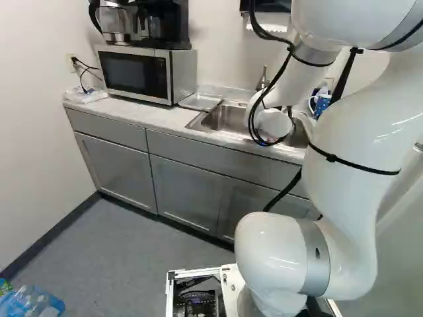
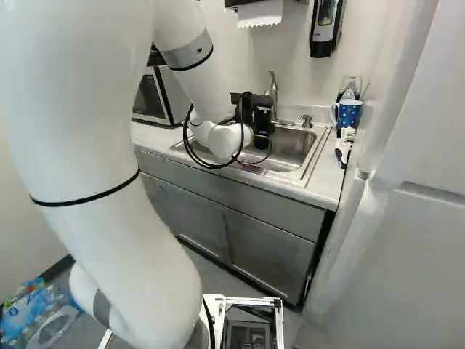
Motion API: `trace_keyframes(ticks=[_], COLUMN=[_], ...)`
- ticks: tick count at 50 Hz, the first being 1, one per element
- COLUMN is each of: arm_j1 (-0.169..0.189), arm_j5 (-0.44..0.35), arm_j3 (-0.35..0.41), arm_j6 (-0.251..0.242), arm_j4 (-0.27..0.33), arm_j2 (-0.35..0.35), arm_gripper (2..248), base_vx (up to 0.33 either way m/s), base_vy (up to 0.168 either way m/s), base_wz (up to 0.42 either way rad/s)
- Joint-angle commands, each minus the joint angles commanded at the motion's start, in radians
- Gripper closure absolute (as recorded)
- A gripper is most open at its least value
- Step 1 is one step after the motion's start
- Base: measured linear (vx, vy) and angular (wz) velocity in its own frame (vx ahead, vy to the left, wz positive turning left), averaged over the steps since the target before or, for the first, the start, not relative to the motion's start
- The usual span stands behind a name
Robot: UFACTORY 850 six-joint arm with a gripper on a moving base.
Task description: Rinse the cup and place it in the tray
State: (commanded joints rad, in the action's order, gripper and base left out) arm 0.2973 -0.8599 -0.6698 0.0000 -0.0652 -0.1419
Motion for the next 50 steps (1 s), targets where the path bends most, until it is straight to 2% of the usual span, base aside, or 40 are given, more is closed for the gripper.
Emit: trace_keyframes(ticks=[50], arm_j1=[0.000], arm_j5=[0.000], arm_j3=[0.000], arm_j6=[0.000], arm_j4=[0.000], arm_j2=[0.000], arm_gripper=[125], base_vx=[0.000], base_vy=[0.000], base_wz=[0.000])
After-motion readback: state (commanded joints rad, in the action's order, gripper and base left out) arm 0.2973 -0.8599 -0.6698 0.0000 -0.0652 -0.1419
